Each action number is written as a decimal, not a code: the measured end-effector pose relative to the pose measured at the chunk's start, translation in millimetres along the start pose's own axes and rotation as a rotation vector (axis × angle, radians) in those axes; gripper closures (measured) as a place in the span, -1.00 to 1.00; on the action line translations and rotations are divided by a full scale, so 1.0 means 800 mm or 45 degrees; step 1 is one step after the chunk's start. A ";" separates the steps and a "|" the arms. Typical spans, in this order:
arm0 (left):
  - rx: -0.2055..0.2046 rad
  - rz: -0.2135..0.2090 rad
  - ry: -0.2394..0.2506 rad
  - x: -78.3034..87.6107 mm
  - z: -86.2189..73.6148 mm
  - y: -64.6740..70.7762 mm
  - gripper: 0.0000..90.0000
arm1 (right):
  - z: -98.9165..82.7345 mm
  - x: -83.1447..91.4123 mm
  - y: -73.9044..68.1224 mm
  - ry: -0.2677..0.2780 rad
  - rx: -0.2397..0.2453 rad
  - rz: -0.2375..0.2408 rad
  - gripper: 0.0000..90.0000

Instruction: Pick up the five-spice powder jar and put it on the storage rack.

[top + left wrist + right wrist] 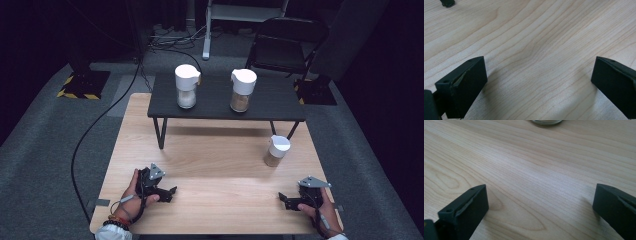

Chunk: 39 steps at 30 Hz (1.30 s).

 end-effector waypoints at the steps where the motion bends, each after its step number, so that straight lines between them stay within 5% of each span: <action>1: 0.000 0.000 0.000 0.000 0.000 0.000 -1.00 | 0.000 0.000 0.000 0.000 0.000 0.000 -1.00; 26: 0.000 0.002 -0.003 0.000 0.000 0.000 -1.00 | 0.001 0.000 -0.002 0.000 -0.016 -0.024 -0.97; 39: 0.003 0.001 -0.001 0.000 0.000 0.001 -1.00 | 0.004 0.015 -0.008 0.075 -0.002 -0.076 -0.97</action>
Point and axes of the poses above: each handheld gripper's, and its own axes: x roughly backward along the jaws, z roughly out of its top, y roughly to its right, the point moved 6 cm from there along -x, roughly forward along the jaws, and after that the axes turned 7 degrees about -z, right-handed, at the moved point
